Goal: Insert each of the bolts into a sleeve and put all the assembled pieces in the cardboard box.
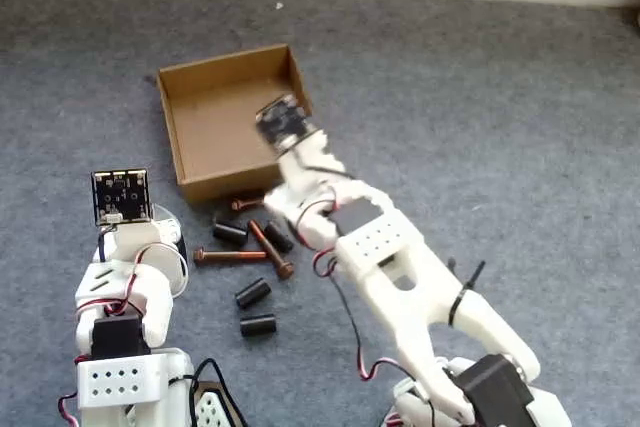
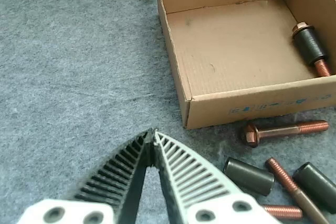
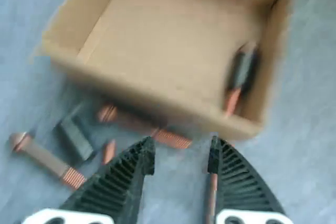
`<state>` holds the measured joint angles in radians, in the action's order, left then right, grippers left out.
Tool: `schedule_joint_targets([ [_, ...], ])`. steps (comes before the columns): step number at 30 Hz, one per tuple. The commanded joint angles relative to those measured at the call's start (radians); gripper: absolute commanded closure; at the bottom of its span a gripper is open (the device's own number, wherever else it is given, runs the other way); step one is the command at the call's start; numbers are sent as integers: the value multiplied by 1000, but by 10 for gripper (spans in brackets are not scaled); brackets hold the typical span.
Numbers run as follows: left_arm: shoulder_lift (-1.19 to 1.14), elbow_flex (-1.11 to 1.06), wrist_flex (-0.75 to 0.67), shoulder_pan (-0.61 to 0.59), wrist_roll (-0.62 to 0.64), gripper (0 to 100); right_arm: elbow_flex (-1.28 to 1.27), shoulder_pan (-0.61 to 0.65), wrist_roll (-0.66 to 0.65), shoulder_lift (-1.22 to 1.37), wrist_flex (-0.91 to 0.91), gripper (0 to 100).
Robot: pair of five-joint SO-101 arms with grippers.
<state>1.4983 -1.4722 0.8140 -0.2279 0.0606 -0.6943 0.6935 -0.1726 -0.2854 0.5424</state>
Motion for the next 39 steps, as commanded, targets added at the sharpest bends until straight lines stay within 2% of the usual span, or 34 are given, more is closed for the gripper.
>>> schedule_joint_targets([
  [1,10,5,-23,-15,-11,994,143,87,3,31,208,844],
  [6,10,5,-31,-53,-8,993,283,114,2,196,361,844],
  [14,10,4,-37,-56,-9,993,481,120,0,452,458,844],
  [18,10,4,-37,-58,-9,993,522,107,-112,515,458,849],
  [24,10,4,-37,-58,-9,993,530,97,-218,611,458,955],
  [27,10,4,-37,-58,-9,993,530,94,-279,645,458,973],
  [32,8,4,-37,-56,-9,993,529,94,-298,657,463,980],
  [39,8,4,-37,-56,-9,993,602,94,-339,662,659,957],
])
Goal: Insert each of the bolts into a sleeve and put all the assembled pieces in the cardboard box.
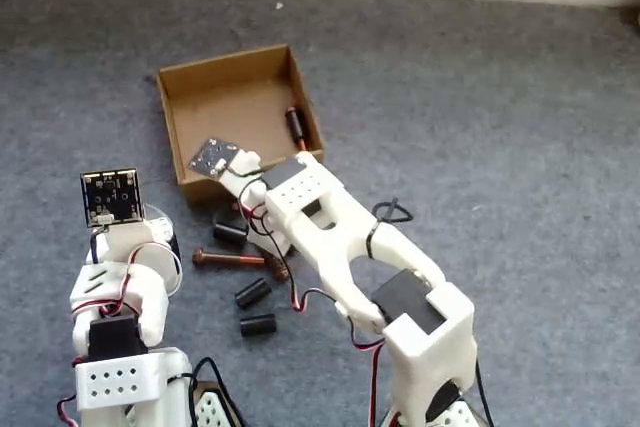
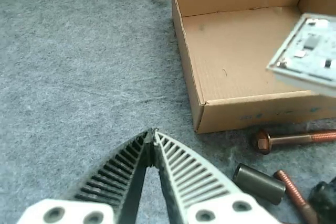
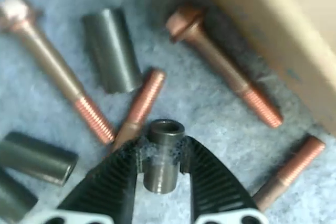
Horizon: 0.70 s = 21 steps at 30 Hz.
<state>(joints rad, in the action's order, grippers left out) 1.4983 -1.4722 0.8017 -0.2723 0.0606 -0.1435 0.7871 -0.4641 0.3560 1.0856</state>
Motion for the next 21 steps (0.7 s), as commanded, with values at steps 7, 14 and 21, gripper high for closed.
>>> schedule_joint_targets([
  [7,8,2,-25,-8,-9,993,81,-7,-75,36,150,890],
  [14,8,2,-25,-7,-9,993,88,-45,-77,120,151,890],
  [21,8,2,-25,-7,-9,993,140,-56,-77,65,246,991],
])
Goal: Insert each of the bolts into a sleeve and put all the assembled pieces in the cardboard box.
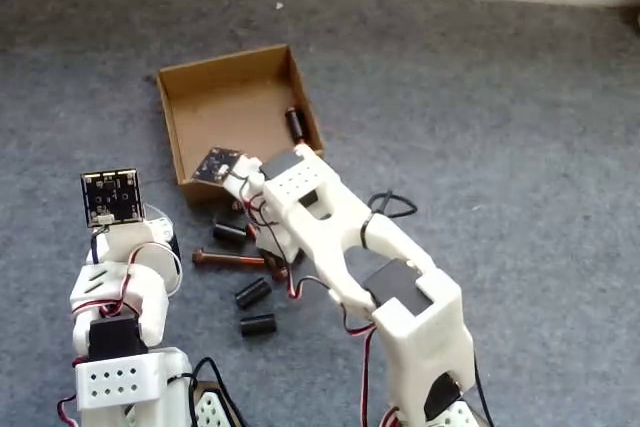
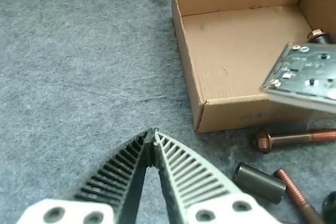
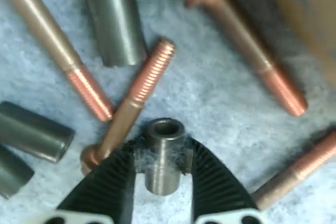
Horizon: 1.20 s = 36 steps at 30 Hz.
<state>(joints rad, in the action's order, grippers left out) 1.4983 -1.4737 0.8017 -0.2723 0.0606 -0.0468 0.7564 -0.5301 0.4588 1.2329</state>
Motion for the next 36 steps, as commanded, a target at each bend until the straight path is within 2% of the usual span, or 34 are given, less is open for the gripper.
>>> schedule_joint_targets([
  [1,8,4,-25,-5,-9,993,67,-25,-9,-71,136,995],
  [6,8,4,-25,-5,-9,992,113,-90,-2,-277,229,993],
  [17,8,-4,-25,-4,-9,992,-114,-219,259,-710,206,993],
  [19,8,-4,-23,-4,-9,986,-208,-242,318,-800,154,993],
  [23,8,-2,-20,-4,-9,912,-430,-303,407,-970,-21,993],
  [27,7,21,-15,38,-9,904,-656,-357,476,-1084,-228,993],
  [32,-1,148,146,127,-68,902,-832,-437,528,-1135,-423,993],
  [36,-2,255,292,219,-77,901,-874,-463,557,-1135,-503,993],
])
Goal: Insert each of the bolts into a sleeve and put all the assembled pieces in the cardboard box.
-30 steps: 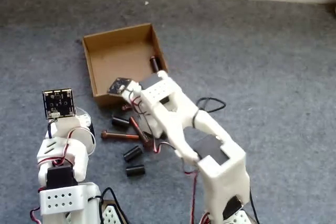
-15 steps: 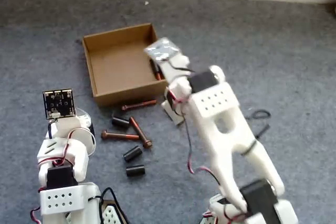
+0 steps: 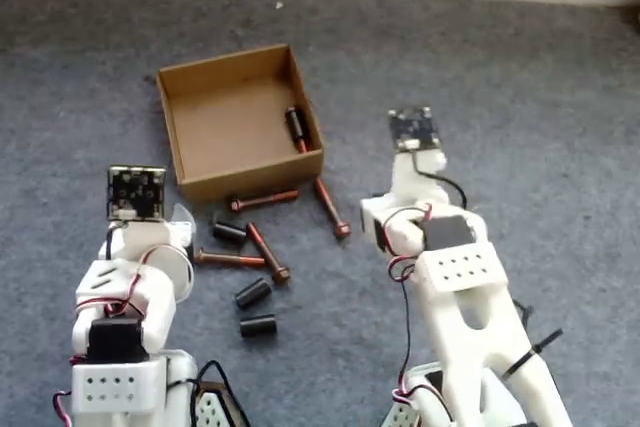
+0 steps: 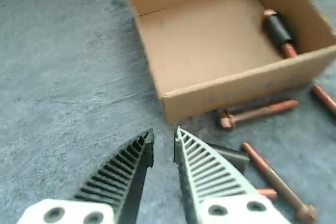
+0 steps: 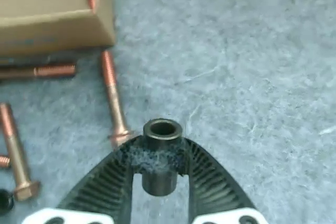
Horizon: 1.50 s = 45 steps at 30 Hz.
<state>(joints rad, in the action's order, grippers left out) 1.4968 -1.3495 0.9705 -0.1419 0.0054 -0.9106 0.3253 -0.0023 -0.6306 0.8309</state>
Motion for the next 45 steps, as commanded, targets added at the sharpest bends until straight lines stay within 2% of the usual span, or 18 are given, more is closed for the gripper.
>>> schedule_joint_targets([
  [1,-2,151,149,107,-23,901,-10,-31,29,-45,-108,993],
  [8,-53,177,210,150,-25,832,-13,-31,25,-44,-113,993],
  [17,-582,400,218,165,2,829,-16,-31,23,-44,-113,993],
  [21,-794,492,222,165,167,832,-12,-31,23,-22,-113,993],
  [24,-901,524,221,163,245,833,-8,-31,23,8,-113,993],
  [31,-966,529,221,163,423,832,-7,-31,21,74,-113,993],
  [37,-1026,524,216,166,773,828,-7,-31,21,88,-113,993],
  [41,-1129,524,219,220,792,828,-7,-31,21,88,-113,993],
  [45,-1271,539,192,234,913,828,-7,-31,21,88,-113,993],
])
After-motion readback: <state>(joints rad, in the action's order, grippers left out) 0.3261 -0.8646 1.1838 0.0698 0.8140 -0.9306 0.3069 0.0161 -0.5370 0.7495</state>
